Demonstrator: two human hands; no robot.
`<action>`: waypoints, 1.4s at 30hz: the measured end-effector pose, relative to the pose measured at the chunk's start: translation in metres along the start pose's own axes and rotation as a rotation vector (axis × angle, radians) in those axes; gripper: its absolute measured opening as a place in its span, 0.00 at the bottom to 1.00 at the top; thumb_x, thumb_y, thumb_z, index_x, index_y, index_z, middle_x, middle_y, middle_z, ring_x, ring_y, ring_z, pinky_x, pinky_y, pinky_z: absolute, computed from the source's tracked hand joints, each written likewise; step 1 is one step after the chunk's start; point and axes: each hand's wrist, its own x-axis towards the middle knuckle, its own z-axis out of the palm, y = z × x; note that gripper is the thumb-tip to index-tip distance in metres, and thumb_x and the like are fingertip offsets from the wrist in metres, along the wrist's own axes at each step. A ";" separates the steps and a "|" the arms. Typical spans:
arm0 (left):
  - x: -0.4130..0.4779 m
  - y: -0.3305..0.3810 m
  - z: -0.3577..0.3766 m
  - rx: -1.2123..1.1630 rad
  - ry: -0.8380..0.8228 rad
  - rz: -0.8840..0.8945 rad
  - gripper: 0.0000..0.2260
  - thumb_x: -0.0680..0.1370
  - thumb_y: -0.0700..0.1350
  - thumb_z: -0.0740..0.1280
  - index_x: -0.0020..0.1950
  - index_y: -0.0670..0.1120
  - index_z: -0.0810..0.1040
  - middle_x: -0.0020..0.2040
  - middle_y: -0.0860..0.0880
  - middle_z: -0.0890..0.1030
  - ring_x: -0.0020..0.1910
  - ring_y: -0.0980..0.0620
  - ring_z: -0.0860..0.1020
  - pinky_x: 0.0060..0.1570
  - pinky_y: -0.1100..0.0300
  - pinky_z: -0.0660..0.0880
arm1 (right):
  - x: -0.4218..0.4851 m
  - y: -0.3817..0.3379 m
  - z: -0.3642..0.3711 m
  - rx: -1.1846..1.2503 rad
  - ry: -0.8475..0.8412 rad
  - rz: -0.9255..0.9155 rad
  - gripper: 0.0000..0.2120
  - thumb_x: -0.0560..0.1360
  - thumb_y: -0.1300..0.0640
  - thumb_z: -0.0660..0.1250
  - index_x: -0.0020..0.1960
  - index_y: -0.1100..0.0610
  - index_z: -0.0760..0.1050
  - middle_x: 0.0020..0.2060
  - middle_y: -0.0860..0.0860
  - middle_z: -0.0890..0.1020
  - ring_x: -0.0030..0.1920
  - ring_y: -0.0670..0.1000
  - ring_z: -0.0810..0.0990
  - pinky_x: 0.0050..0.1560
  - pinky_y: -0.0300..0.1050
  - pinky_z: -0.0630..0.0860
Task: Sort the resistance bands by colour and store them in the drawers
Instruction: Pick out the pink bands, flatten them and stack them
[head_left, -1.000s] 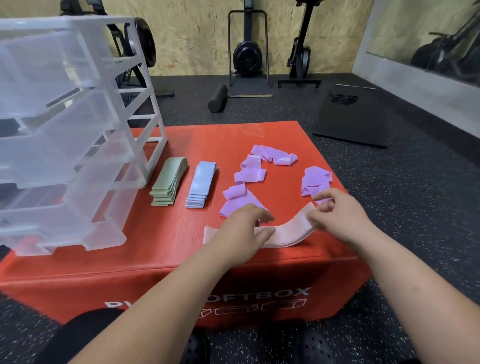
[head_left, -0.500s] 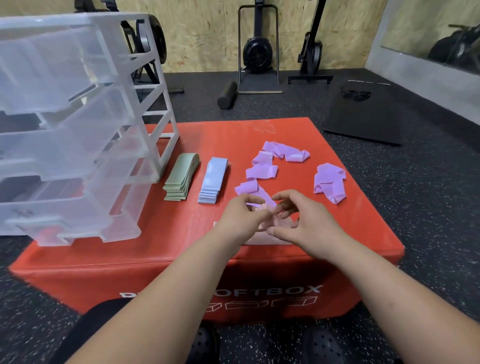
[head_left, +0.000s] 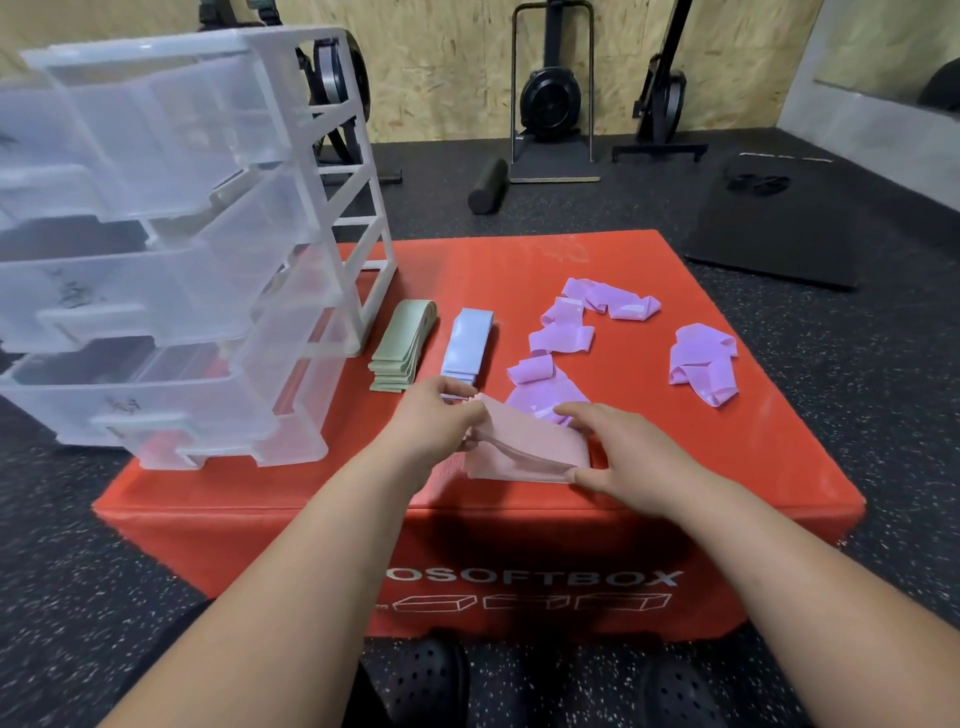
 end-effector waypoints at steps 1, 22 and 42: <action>0.001 -0.004 -0.005 0.018 0.018 -0.009 0.09 0.75 0.33 0.71 0.54 0.41 0.80 0.45 0.40 0.81 0.32 0.49 0.78 0.41 0.54 0.82 | 0.002 -0.002 0.002 -0.004 -0.003 -0.015 0.37 0.71 0.45 0.77 0.77 0.43 0.67 0.68 0.42 0.77 0.67 0.49 0.77 0.66 0.50 0.74; 0.012 -0.055 -0.015 0.890 0.093 0.363 0.19 0.80 0.46 0.67 0.72 0.50 0.74 0.65 0.45 0.75 0.63 0.41 0.71 0.63 0.45 0.73 | 0.014 -0.020 0.013 0.067 0.040 0.346 0.13 0.73 0.43 0.75 0.52 0.46 0.78 0.42 0.43 0.81 0.47 0.51 0.81 0.51 0.48 0.76; -0.005 -0.029 -0.033 0.220 -0.152 0.495 0.10 0.81 0.41 0.68 0.60 0.53 0.80 0.47 0.57 0.85 0.39 0.60 0.81 0.42 0.58 0.77 | 0.050 -0.099 -0.013 0.566 0.198 0.143 0.13 0.68 0.56 0.68 0.52 0.46 0.80 0.44 0.44 0.85 0.46 0.48 0.84 0.47 0.48 0.81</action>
